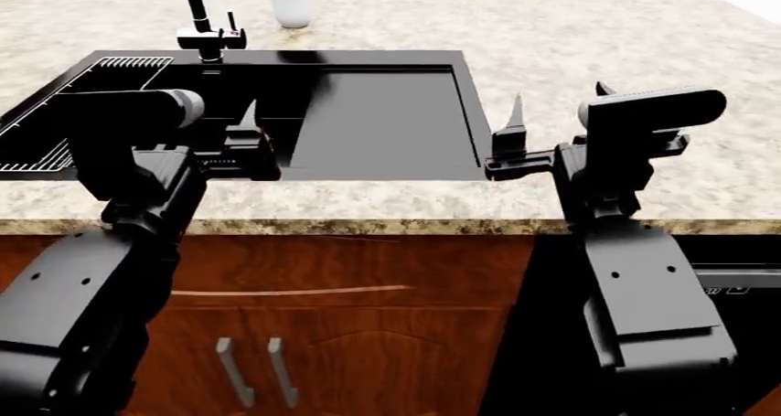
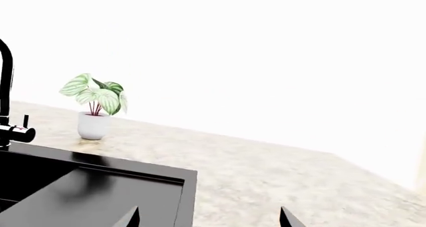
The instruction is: Pick the bottle and ice cube tray and place them in the sink. Then turn on the water.
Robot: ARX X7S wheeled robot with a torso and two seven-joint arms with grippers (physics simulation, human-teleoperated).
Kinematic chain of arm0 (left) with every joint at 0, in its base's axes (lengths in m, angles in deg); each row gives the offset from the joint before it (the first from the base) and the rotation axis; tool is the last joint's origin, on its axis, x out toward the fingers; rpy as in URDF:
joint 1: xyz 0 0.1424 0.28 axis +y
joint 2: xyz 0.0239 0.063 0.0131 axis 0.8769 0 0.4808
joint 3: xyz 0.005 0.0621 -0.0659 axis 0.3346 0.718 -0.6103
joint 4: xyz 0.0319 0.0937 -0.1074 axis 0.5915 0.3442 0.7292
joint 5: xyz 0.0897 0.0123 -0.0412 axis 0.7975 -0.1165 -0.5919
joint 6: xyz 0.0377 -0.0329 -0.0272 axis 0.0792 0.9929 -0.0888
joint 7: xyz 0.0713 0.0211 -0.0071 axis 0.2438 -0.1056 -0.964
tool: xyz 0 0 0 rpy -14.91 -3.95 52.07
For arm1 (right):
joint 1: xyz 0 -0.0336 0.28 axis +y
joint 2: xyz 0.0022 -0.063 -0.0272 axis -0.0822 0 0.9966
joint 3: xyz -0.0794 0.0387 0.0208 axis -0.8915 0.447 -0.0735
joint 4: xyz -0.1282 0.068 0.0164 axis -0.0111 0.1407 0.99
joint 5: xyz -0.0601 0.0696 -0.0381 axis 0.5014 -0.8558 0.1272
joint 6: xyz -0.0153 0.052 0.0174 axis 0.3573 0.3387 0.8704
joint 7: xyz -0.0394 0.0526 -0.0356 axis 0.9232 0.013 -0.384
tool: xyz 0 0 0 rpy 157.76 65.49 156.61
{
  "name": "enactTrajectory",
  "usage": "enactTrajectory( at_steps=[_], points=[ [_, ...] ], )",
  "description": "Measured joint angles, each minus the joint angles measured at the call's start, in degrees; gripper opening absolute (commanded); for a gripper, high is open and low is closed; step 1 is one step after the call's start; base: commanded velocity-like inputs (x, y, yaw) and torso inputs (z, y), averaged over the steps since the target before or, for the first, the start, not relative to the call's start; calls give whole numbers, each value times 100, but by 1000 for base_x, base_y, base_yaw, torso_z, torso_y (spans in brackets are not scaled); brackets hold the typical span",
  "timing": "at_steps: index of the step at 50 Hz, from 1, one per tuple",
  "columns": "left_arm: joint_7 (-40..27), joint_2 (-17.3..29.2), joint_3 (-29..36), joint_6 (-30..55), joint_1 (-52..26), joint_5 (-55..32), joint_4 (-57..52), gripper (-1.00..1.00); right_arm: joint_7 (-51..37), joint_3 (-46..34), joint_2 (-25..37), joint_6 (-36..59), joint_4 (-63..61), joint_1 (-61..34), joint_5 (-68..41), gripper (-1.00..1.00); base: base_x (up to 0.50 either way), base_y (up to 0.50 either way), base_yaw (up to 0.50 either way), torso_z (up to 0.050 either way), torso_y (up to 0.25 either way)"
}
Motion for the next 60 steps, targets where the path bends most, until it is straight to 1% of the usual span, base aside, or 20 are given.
enactTrajectory(
  at_steps=[12,27,46,60],
  points=[
    [51,13,66,-108,-57,-54,22,100,74,109,166,326,-111,-220,-113,100,0,-500,0,0,0],
    [224,52,191,-364,-32,-118,68,100,140,180,204,459,-227,-284,-289,100,0,-500,0,0,0],
    [224,41,223,-239,-219,-328,47,100,142,216,195,561,-279,-267,-441,100,0,-500,0,0,0],
    [195,33,219,-183,-214,-455,-4,100,125,224,193,521,-255,-193,-511,100,0,-500,0,0,0]
  ],
)
